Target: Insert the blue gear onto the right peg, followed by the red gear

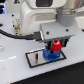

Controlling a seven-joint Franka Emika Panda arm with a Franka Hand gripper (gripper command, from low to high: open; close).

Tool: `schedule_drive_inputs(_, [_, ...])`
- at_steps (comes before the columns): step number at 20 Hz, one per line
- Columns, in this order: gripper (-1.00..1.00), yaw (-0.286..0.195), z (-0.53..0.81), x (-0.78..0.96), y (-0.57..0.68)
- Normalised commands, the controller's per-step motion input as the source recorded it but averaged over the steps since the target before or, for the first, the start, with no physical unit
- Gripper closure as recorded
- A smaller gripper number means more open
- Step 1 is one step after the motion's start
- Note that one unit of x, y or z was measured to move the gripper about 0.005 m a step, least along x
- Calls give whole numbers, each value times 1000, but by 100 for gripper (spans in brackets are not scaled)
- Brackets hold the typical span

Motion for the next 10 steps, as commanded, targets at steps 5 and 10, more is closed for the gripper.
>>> schedule_drive_inputs(5, [100,0,-4,219,-119])
schedule_drive_inputs(10, [100,0,-11,101,3])
